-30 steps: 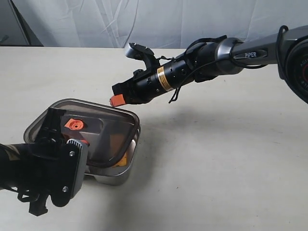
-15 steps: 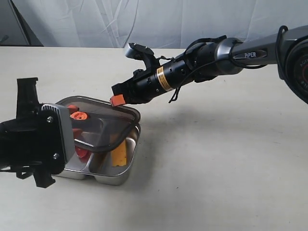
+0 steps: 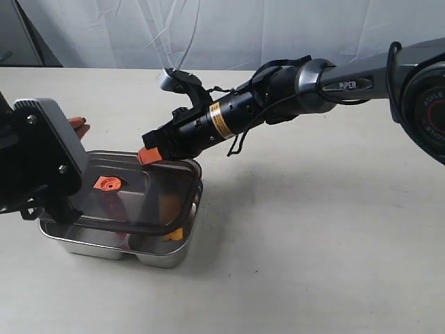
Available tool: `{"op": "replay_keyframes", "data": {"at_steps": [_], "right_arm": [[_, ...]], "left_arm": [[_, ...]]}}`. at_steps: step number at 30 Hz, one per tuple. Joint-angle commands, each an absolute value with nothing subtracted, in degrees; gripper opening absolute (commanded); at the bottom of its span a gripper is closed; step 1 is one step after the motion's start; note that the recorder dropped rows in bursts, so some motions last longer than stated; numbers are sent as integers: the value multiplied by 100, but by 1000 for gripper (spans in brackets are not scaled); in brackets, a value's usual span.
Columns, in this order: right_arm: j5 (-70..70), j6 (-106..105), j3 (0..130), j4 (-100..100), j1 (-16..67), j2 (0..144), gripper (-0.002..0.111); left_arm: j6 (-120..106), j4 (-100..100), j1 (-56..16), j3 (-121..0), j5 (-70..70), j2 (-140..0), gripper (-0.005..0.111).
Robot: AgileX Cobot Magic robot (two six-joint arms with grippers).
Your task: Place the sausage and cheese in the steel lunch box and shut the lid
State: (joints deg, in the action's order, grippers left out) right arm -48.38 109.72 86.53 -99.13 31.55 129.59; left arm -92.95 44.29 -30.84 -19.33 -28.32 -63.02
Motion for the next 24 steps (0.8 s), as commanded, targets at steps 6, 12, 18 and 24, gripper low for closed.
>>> {"op": "replay_keyframes", "data": {"at_steps": [6, 12, 18, 24], "right_arm": [[-4977, 10899, 8663, -9995, 3201, 12781, -1], [-3804, 10899, 8663, -9995, 3201, 12359, -1], [-3248, 10899, 8663, -9995, 3201, 12357, -1], [-3196, 10910, 8663, -9995, 3201, 12370, -1]], "left_arm": [[-9101, 4871, -3092, -1950, -3254, -6260, 0], [-8622, 5224, -3092, -1950, -3735, -6260, 0], [-8236, 5224, -3092, -1950, -3802, -6260, 0], [-7486, 5813, -3082, -2180, -3917, -6271, 0]]}}
